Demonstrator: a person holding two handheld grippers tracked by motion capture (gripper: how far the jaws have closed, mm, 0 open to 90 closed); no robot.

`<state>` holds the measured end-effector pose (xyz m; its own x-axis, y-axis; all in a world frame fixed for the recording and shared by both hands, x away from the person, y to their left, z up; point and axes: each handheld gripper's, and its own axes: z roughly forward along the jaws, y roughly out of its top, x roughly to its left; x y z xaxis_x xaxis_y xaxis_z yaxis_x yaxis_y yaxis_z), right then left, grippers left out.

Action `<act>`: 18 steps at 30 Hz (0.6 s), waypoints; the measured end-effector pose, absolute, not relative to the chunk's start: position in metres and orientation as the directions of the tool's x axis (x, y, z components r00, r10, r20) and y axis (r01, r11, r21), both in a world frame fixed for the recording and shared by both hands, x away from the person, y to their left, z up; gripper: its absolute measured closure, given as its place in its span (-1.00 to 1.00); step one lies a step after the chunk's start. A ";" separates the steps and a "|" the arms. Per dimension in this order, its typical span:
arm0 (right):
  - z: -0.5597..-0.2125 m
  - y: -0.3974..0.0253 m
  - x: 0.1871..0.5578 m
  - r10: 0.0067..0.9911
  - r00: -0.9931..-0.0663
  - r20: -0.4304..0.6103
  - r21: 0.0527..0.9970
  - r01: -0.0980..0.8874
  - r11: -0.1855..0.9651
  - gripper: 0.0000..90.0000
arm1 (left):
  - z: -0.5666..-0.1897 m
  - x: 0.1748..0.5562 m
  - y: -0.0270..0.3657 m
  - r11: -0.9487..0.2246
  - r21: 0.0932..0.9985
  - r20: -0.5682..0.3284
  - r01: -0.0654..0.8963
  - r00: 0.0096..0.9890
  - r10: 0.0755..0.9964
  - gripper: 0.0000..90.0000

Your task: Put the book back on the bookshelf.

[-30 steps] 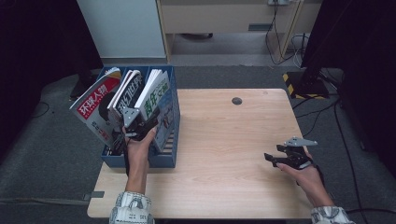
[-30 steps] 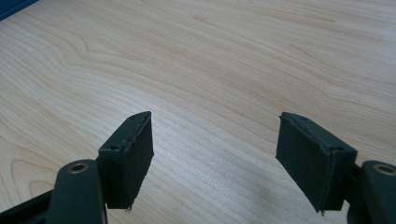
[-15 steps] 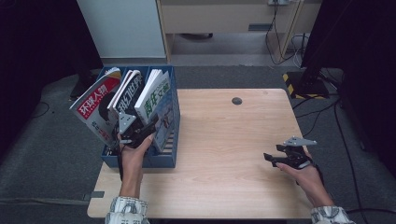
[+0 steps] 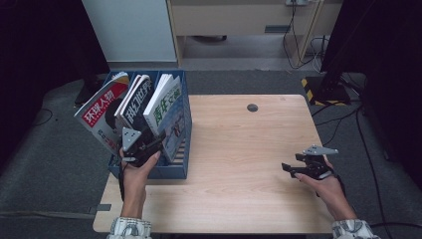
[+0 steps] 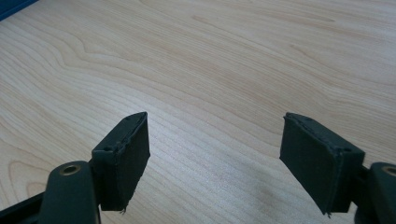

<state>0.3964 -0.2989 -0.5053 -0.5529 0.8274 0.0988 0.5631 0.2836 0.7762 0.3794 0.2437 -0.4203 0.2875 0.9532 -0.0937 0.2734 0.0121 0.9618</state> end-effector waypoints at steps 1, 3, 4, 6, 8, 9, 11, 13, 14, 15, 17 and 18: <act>-0.505 -0.299 0.396 0.827 -0.553 0.099 0.776 0.563 0.284 -0.47 | -0.420 0.379 0.244 0.012 0.962 -0.094 0.273 0.287 0.953 -0.29; -0.505 -0.299 0.396 0.828 -0.552 0.101 0.775 0.565 0.282 -0.50 | -0.421 0.376 0.243 0.008 0.957 -0.097 0.290 0.294 0.951 -0.32; -0.505 -0.299 0.396 0.829 -0.549 0.104 0.776 0.567 0.278 -0.51 | -0.423 0.375 0.243 -0.002 0.956 -0.087 0.293 0.291 0.953 -0.33; -0.505 -0.299 0.397 0.830 -0.548 0.103 0.775 0.567 0.279 -0.53 | -0.425 0.371 0.242 -0.018 0.951 -0.077 0.309 0.293 0.953 -0.35; -0.505 -0.299 0.397 0.830 -0.549 0.103 0.775 0.567 0.279 -0.54 | -0.428 0.368 0.242 -0.013 0.949 -0.086 0.316 0.298 0.951 -0.35; -0.505 -0.299 0.396 0.830 -0.548 0.104 0.775 0.568 0.278 -0.54 | -0.429 0.366 0.242 -0.017 0.948 -0.082 0.317 0.298 0.951 -0.36; -0.505 -0.299 0.397 0.829 -0.550 0.102 0.773 0.568 0.282 -0.55 | -0.430 0.363 0.241 -0.015 0.948 -0.085 0.318 0.299 0.951 -0.36; -0.506 -0.299 0.397 0.828 -0.553 0.098 0.772 0.567 0.287 -0.56 | -0.431 0.360 0.241 -0.016 0.948 -0.084 0.317 0.299 0.951 -0.36; -0.506 -0.299 0.397 0.828 -0.553 0.098 0.772 0.567 0.287 -0.56 | -0.431 0.360 0.241 -0.016 0.948 -0.084 0.317 0.299 0.951 -0.36; -0.506 -0.299 0.396 0.829 -0.551 0.100 0.770 0.570 0.286 -0.56 | -0.431 0.359 0.241 -0.015 0.948 -0.085 0.317 0.298 0.951 -0.36; -0.506 -0.299 0.397 0.830 -0.548 0.101 0.771 0.571 0.283 -0.57 | -0.432 0.357 0.240 -0.005 0.946 -0.098 0.323 0.301 0.948 -0.36; -0.506 -0.299 0.397 0.830 -0.548 0.101 0.770 0.571 0.283 -0.57 | -0.433 0.356 0.240 -0.009 0.947 -0.093 0.322 0.302 0.949 -0.36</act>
<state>0.3966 -0.2991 -0.5058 -0.5484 0.8301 0.1015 0.5712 0.2832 0.7704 0.3565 0.2400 -0.4328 0.3021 0.9487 -0.0933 0.3219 -0.0094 0.9467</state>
